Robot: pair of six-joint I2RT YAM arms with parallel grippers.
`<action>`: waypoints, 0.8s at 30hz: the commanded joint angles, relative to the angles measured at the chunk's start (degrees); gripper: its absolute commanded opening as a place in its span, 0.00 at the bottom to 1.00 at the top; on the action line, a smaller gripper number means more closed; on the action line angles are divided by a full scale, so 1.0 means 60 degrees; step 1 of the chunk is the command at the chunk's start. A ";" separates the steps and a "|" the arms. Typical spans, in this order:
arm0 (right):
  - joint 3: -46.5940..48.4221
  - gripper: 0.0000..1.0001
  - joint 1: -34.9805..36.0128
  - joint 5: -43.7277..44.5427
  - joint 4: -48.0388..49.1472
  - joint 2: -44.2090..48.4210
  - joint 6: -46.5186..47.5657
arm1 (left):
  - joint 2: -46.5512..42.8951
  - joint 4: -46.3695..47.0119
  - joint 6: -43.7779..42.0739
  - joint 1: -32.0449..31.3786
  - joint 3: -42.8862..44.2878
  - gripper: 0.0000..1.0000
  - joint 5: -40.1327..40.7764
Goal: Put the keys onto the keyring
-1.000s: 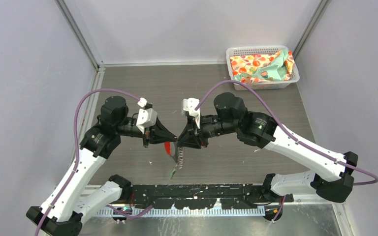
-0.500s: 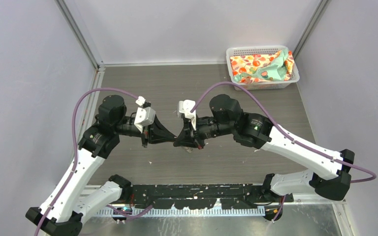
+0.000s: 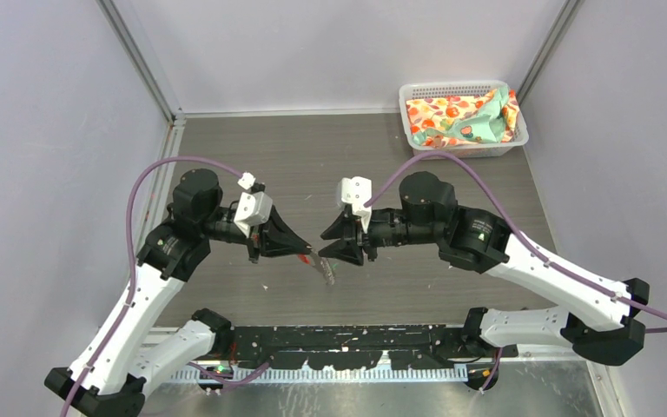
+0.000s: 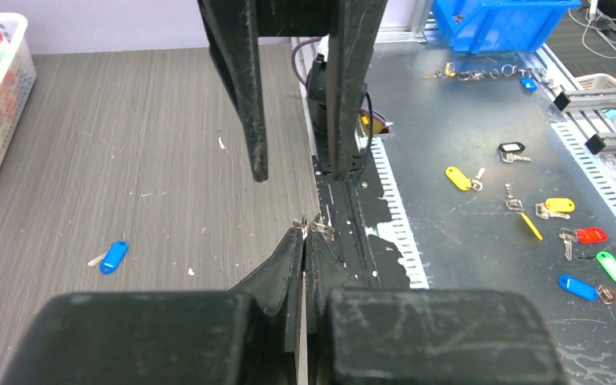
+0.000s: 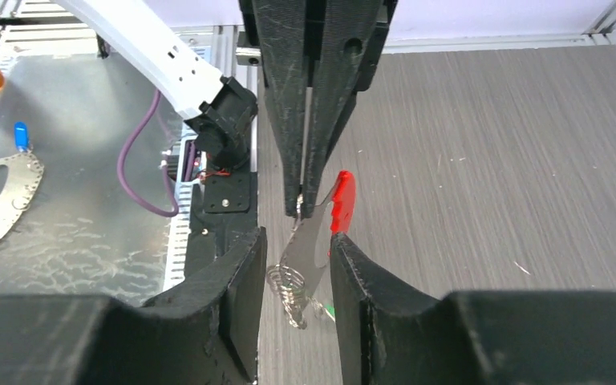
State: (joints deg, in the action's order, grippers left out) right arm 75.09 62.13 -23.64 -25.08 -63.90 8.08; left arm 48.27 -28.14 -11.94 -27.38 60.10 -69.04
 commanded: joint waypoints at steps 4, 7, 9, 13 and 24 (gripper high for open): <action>0.0183 0.39 -0.0016 0.0164 0.0531 -0.0327 0.0327 | -0.0120 0.0076 0.0145 -0.0037 0.0435 0.00 -0.0427; 0.0303 0.37 -0.0020 -0.0114 0.0540 -0.0499 0.0286 | -0.0149 0.0082 0.0145 -0.0042 0.0417 0.00 -0.0358; 0.0360 0.34 -0.0027 -0.0254 0.0560 -0.0579 0.0228 | -0.0150 0.0101 0.0135 -0.0037 0.0406 0.00 -0.0317; 0.0420 0.24 -0.0021 -0.0388 0.0602 -0.0720 0.0084 | -0.0128 0.0202 0.0188 -0.0041 0.0365 0.00 -0.0199; -0.0200 0.01 -0.0015 0.0422 0.1506 -0.0507 -0.0343 | -0.0289 0.0280 0.0240 -0.0042 0.0201 0.00 0.0251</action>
State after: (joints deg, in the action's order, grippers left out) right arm 75.20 62.13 -24.53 -23.99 -68.23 7.33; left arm 47.97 -28.14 -11.27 -27.35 60.10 -68.45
